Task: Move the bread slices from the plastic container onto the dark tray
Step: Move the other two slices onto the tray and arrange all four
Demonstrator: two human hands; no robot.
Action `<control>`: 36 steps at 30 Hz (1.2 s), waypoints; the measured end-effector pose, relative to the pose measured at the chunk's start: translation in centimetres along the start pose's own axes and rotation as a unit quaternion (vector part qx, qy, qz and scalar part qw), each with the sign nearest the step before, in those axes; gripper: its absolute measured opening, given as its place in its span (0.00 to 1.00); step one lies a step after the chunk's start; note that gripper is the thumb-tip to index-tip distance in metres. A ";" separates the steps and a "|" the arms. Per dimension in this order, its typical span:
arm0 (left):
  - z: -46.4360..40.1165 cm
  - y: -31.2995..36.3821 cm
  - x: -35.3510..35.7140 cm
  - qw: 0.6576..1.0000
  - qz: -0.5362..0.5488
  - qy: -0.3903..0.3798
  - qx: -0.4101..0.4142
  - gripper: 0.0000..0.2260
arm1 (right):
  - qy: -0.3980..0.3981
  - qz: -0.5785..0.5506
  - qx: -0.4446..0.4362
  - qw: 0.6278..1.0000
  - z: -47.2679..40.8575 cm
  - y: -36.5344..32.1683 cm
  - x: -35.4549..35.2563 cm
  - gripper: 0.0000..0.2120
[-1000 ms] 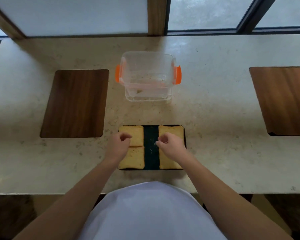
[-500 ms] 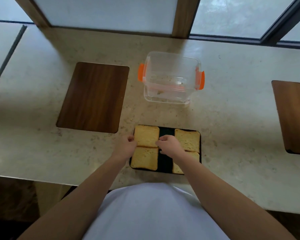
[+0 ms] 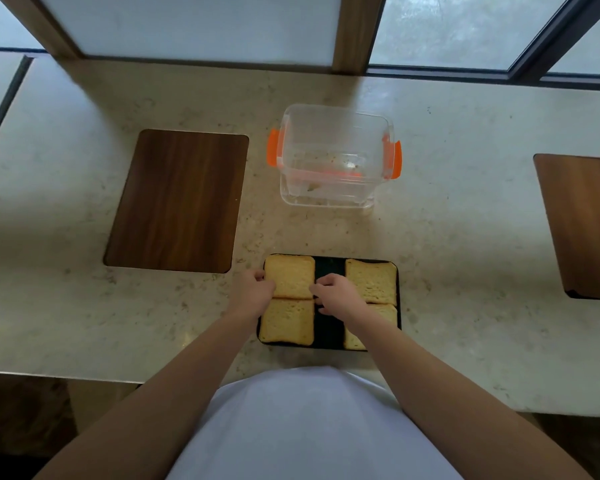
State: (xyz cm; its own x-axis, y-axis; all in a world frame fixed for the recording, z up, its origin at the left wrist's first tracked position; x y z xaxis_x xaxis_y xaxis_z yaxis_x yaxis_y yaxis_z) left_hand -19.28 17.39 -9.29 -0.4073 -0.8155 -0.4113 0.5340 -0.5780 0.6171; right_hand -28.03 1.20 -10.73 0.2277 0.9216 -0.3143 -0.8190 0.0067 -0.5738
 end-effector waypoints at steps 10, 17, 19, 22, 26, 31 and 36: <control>-0.5 0.3 0.3 0.999 0.017 0.021 -0.017 0.09 | -0.004 0.028 0.000 1.000 0.2 -0.8 -0.3 0.18; 0.0 0.8 0.7 1.000 -0.008 0.018 -0.005 0.10 | -0.007 0.033 0.004 0.999 0.4 -0.6 -0.3 0.15; 0.2 0.8 0.9 1.000 -0.004 0.016 -0.010 0.18 | -0.007 0.034 0.002 0.999 0.5 -0.7 -0.3 0.13; 0.7 1.1 1.2 1.000 0.010 0.009 -0.021 0.18 | -0.001 0.030 0.002 1.000 0.7 -0.8 -0.3 0.14; 0.9 1.3 1.5 1.000 0.022 -0.003 -0.017 0.03 | 0.014 0.037 -0.001 0.999 0.9 -0.9 -0.4 0.22; 1.0 1.5 2.0 1.000 0.017 -0.019 -0.009 0.09 | 0.021 0.047 -0.014 0.999 1.2 -0.9 -1.0 0.22; 0.9 1.4 2.6 1.000 0.013 -0.021 0.003 0.09 | 0.020 0.054 -0.009 0.998 1.9 -1.1 -1.7 0.13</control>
State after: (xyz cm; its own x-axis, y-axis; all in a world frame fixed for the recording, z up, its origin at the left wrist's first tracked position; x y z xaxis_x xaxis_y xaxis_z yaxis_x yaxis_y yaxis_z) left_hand -20.22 14.49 -8.88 -0.4252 -0.8275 -0.3667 0.5405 -0.5571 0.6304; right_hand -28.54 0.37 -8.15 0.1596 0.9001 -0.4054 -0.8305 -0.0996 -0.5481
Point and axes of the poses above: each hand's wrist, its own z-axis away from the middle knuckle, its own x-axis out of the palm, y = z × x, the point moved 2 cm from there along -z, towards the middle knuckle, and after that the axes turned 4 degrees about y, right-handed, at the moved point
